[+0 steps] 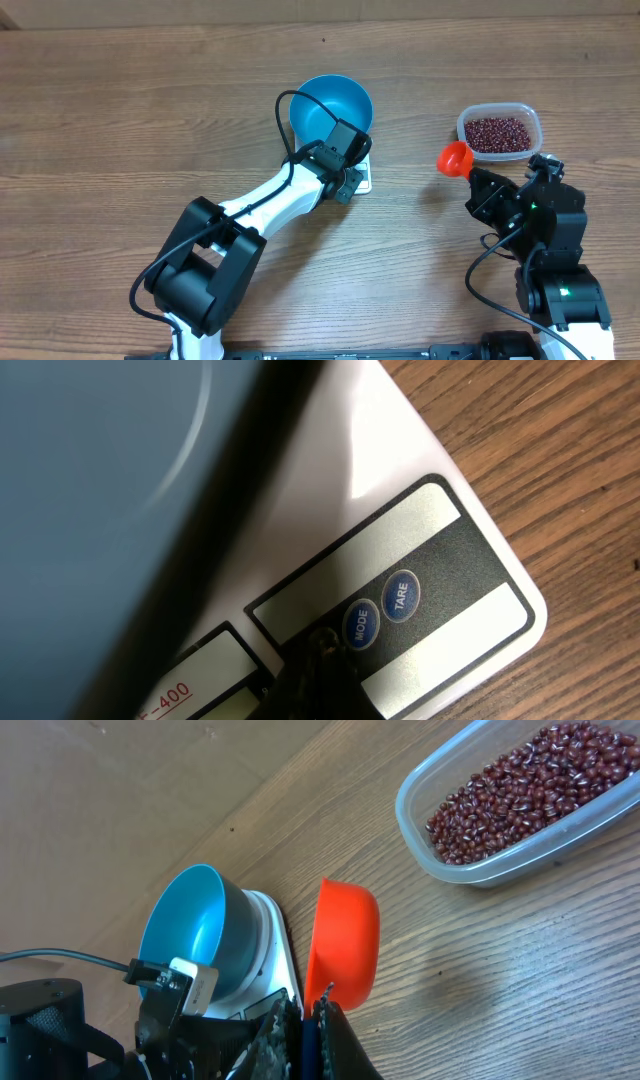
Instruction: Scoop item into bowl and weigh 150g on scale
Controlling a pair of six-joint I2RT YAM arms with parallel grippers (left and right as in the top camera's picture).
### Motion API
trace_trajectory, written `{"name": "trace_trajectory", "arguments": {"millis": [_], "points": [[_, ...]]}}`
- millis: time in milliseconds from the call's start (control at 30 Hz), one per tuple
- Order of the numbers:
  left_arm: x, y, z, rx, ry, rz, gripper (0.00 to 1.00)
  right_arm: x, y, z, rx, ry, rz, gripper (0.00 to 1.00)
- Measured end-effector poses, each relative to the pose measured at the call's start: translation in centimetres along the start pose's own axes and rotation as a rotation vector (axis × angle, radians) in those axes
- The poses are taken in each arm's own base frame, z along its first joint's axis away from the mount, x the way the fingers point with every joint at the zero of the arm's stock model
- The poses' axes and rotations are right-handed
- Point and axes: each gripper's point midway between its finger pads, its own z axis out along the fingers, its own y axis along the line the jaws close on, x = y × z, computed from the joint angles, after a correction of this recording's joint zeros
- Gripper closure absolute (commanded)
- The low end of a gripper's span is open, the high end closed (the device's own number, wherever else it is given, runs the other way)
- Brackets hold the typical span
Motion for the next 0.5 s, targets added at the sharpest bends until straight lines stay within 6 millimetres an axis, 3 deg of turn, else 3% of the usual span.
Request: {"name": "trace_trajectory", "arguments": {"millis": [500], "points": [[-0.05,-0.02,0.12,-0.009,-0.003,0.004,0.96,0.0,0.0,0.0,0.0,0.0,0.0,0.96]]}}
